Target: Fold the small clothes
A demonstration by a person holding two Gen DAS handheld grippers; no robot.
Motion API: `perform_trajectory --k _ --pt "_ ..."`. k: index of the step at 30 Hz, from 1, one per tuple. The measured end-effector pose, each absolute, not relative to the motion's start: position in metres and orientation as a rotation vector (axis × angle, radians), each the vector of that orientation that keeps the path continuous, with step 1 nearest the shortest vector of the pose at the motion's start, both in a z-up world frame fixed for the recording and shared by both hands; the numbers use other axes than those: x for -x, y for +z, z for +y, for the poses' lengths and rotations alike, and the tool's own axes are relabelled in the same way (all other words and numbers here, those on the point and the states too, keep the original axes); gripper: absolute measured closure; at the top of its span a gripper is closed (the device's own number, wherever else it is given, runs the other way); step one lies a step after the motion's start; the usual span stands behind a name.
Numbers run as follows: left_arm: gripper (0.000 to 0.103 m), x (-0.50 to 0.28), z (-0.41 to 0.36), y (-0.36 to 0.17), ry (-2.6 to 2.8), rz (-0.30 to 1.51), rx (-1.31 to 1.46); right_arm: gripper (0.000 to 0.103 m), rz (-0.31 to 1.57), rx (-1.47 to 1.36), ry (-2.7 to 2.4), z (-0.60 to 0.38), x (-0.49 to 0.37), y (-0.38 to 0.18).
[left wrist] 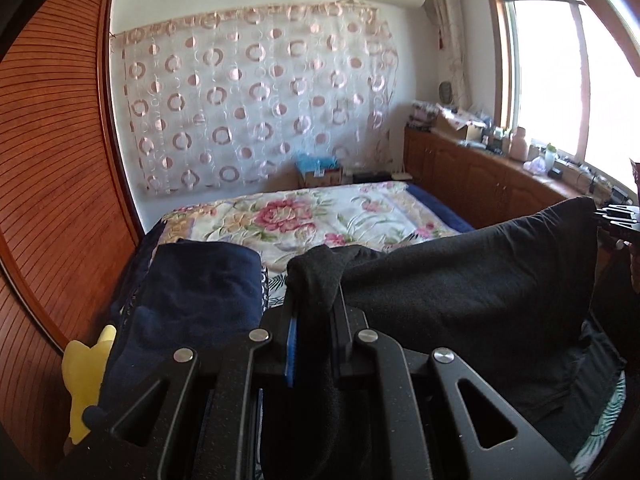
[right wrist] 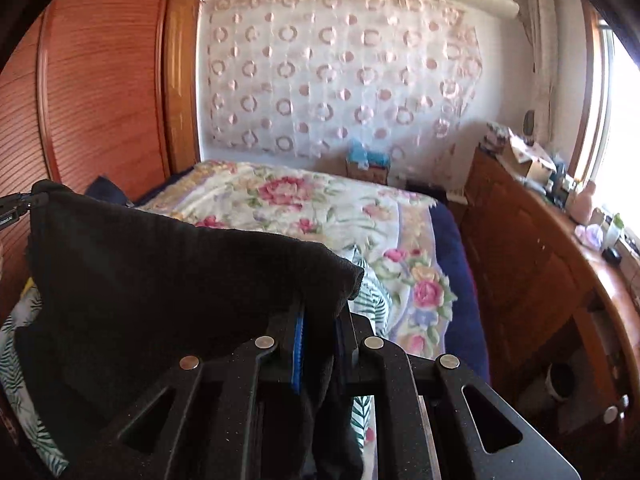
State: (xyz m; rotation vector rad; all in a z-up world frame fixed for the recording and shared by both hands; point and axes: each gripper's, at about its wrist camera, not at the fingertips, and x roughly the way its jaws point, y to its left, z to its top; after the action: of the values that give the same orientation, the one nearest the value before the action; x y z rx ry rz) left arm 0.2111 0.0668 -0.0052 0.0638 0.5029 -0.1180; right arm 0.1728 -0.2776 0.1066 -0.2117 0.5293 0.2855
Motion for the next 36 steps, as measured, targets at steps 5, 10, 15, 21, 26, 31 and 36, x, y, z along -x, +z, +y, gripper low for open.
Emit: perform_trajectory --k 5,10,15,21,26,31,36 --pt "0.088 -0.226 0.053 -0.015 -0.098 0.534 -0.089 0.091 0.585 0.184 0.242 -0.263 -0.212 0.112" --pt "0.054 -0.236 0.055 -0.012 -0.129 0.591 -0.057 0.073 0.637 0.149 0.209 -0.275 -0.207 0.110" --pt "0.027 -0.206 0.055 -0.011 -0.179 0.615 -0.051 0.055 0.637 0.145 0.218 -0.279 -0.188 0.102" --pt "0.021 -0.166 0.048 -0.035 -0.239 0.670 -0.066 0.054 0.696 0.134 0.254 -0.282 -0.140 0.081" --pt "0.021 -0.142 0.049 -0.063 -0.261 0.725 -0.036 0.054 0.763 0.044 0.251 -0.294 -0.110 0.059" --pt "0.021 -0.132 0.044 -0.094 -0.264 0.805 -0.066 0.054 0.818 -0.027 0.251 -0.308 -0.091 0.049" --pt "0.021 -0.133 0.047 -0.110 -0.257 0.849 -0.066 0.054 0.824 -0.030 0.242 -0.310 -0.089 0.056"
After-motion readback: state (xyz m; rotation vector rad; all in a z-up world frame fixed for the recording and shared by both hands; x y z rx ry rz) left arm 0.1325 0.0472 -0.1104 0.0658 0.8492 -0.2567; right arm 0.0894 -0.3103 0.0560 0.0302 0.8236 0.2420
